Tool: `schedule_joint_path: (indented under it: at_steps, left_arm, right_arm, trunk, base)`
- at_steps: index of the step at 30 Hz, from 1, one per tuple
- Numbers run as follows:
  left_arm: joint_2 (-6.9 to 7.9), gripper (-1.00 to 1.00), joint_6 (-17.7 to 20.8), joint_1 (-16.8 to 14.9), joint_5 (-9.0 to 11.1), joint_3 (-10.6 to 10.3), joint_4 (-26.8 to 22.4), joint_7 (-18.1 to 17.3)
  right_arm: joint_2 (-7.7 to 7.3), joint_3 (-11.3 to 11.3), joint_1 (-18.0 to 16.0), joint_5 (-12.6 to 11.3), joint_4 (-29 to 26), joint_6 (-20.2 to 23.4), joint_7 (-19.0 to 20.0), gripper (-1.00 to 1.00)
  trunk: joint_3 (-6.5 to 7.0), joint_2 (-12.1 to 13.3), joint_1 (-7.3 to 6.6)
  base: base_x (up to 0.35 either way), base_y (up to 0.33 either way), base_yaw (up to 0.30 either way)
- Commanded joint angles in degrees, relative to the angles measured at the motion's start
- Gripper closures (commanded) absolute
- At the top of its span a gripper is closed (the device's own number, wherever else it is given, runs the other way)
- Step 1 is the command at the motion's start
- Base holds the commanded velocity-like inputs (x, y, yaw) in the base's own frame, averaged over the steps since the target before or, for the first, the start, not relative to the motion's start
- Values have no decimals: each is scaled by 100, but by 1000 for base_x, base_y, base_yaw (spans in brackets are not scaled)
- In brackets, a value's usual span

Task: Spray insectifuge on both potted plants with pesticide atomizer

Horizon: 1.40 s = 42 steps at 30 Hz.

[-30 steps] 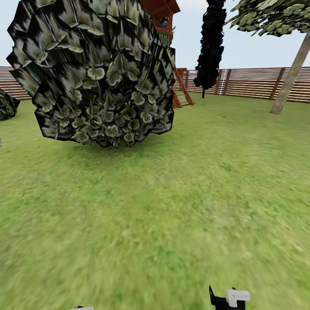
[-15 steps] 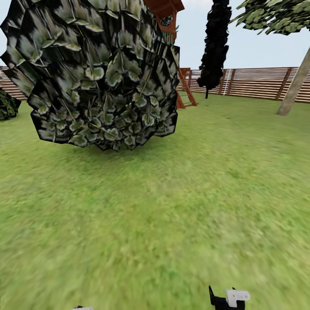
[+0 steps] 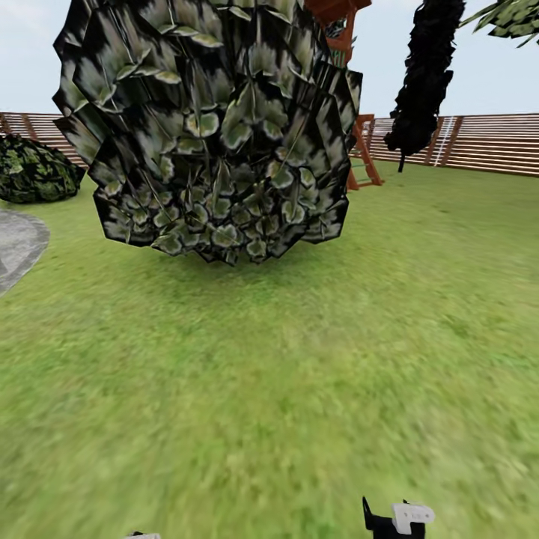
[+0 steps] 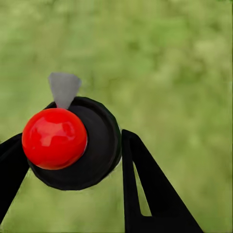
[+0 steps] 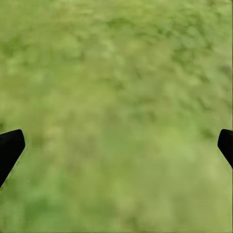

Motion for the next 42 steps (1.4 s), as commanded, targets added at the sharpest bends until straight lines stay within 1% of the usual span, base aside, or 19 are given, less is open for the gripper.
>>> schedule_joint_path:
  at_steps: [1,7,10,13,20,22,26,28,42]
  left_arm:
    - [1,100,-8,-4,-8,50,2,-40]
    - [14,100,2,-4,9,58,2,-38]
    - [22,100,2,-2,197,59,0,-38]
    - [33,100,-3,4,297,59,-2,-38]
    - [31,100,-17,56,317,59,-6,-38]
    - [28,100,-23,64,317,59,-8,-44]
    - [27,100,-31,67,318,58,-10,-46]
    - [27,100,-36,67,321,59,-11,-47]
    - [18,100,-52,76,326,50,-9,-47]
  right_arm:
    - [0,-48,-3,56,4,-20,2,-100]
    - [2,-49,-3,58,10,-20,-6,-100]
    - [2,-49,-3,58,11,-20,-8,-100]
    - [2,-49,-3,58,10,-20,-9,-100]
    - [-5,-55,-3,58,5,-20,-9,-100]
    - [-8,-56,-3,51,13,-17,-6,-100]
    - [-17,-56,-3,52,314,4,7,-100]
    - [-12,-56,-3,52,364,6,5,-100]
    - [-15,-56,-3,49,382,7,8,-100]
  trunk:
    - [-9,-2,2]
    - [-33,-2,2]
    - [-45,-2,2]
    - [-57,-2,2]
    - [-82,-2,2]
    - [-84,-2,2]
    - [-84,-2,2]
    - [-85,-2,2]
    - [-85,-2,2]
  base:
    - [339,0,270]
    - [339,32,270]
    - [335,118,270]
    - [334,129,270]
    - [334,124,263]
    - [334,120,90]
    - [334,113,14]
    - [334,112,2]
    - [330,124,0]
